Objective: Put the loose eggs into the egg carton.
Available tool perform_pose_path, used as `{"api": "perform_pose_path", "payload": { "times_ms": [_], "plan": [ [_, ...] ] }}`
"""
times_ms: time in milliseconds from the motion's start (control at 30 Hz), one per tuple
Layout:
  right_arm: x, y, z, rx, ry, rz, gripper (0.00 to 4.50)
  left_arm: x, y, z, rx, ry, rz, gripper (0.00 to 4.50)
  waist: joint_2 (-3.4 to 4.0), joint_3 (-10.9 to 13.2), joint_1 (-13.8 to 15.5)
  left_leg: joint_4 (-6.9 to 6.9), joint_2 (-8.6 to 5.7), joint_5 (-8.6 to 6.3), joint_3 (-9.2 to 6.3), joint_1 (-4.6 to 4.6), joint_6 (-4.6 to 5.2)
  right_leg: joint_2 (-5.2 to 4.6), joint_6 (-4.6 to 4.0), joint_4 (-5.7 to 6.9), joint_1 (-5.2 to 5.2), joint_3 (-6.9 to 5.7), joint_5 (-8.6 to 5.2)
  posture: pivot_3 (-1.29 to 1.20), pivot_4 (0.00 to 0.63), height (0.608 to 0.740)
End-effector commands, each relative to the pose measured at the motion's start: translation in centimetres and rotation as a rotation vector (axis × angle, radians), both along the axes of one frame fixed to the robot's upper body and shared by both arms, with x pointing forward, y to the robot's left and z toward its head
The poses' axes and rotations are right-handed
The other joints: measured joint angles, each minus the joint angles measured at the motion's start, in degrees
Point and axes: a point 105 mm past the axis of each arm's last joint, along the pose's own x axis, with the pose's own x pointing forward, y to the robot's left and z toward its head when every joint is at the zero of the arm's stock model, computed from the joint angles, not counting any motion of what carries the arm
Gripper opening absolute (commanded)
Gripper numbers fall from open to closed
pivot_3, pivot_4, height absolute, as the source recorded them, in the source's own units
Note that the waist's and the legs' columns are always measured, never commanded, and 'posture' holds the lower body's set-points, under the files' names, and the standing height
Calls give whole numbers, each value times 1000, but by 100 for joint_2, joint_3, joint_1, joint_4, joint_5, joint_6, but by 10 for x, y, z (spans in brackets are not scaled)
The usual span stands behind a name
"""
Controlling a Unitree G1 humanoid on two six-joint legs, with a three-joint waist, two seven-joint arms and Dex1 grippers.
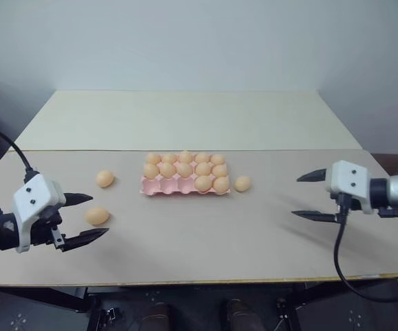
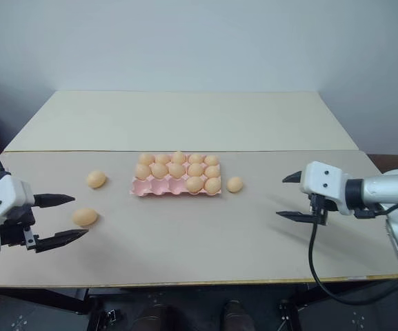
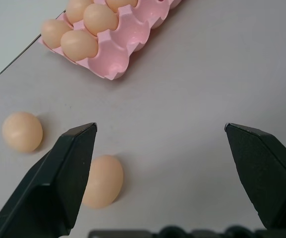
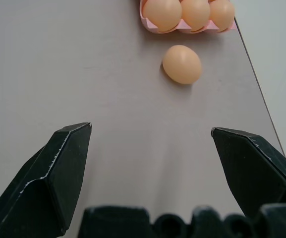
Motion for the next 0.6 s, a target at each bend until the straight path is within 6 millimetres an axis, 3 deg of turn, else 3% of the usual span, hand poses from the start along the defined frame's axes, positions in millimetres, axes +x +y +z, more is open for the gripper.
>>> {"api": "perform_pose_path", "payload": {
  "times_ms": [33, 267, 600],
  "plan": [
    [-6, 3, 13, 0, -39, 12, 4493, 2, -1, 7, 24, -30, -13, 4500, 0, 0, 1, 0, 0, 0, 0, 0, 0, 0, 0, 0, 0, 0, 0, 0, 150, 740],
    [4, 11, 11, 18, -84, 20, 4493, 2, -1, 7, 28, -32, -12, 4500, -1, 1, 8, 0, -3, 0, 4, -12, 0, -3, 0, -5, -6, 3, 0, 0, 150, 740],
    [74, 62, -15, 87, -155, 61, 4493, 4, 0, 10, 35, -41, 14, 4500, -4, 1, -15, 0, 0, 1, 4, -16, 2, 5, -1, 1, -14, 5, 2, 0, 150, 740]
  ]
}}
